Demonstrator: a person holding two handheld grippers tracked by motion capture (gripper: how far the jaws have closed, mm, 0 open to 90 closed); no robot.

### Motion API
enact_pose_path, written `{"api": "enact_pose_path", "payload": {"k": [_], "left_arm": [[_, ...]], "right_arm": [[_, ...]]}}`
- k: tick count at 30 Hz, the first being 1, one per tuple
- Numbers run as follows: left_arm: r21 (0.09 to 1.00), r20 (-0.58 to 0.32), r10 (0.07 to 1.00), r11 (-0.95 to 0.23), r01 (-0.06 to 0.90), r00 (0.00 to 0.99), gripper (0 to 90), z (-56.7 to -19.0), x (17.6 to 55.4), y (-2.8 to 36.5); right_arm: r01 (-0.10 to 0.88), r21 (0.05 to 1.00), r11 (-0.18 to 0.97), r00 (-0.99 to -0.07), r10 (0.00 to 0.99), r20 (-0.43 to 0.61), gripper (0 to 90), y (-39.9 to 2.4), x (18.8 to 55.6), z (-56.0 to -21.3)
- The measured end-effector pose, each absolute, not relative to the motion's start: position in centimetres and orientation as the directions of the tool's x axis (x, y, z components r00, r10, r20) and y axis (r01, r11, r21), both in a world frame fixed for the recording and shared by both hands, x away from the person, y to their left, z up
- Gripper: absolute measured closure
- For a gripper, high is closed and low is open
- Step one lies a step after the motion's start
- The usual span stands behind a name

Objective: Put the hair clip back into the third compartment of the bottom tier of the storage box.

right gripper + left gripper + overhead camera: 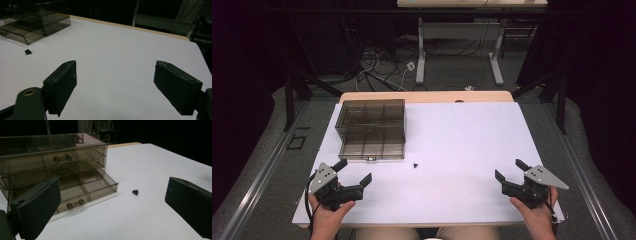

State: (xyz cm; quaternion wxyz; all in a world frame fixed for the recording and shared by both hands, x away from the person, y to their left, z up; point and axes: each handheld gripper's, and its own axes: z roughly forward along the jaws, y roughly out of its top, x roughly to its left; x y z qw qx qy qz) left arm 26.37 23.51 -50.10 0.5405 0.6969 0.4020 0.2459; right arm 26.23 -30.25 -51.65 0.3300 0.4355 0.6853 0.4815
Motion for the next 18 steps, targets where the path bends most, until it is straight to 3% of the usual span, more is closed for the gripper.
{"api": "enact_pose_path", "payload": {"k": [18], "left_arm": [[0.956,-0.079,0.826,-0.096,0.277,0.558,2.4,-49.5,25.5,23.5]], "right_arm": [[0.253,0.952,0.172,-0.432,0.901,-0.048,18.2,-29.4,26.2,-51.5]]}}
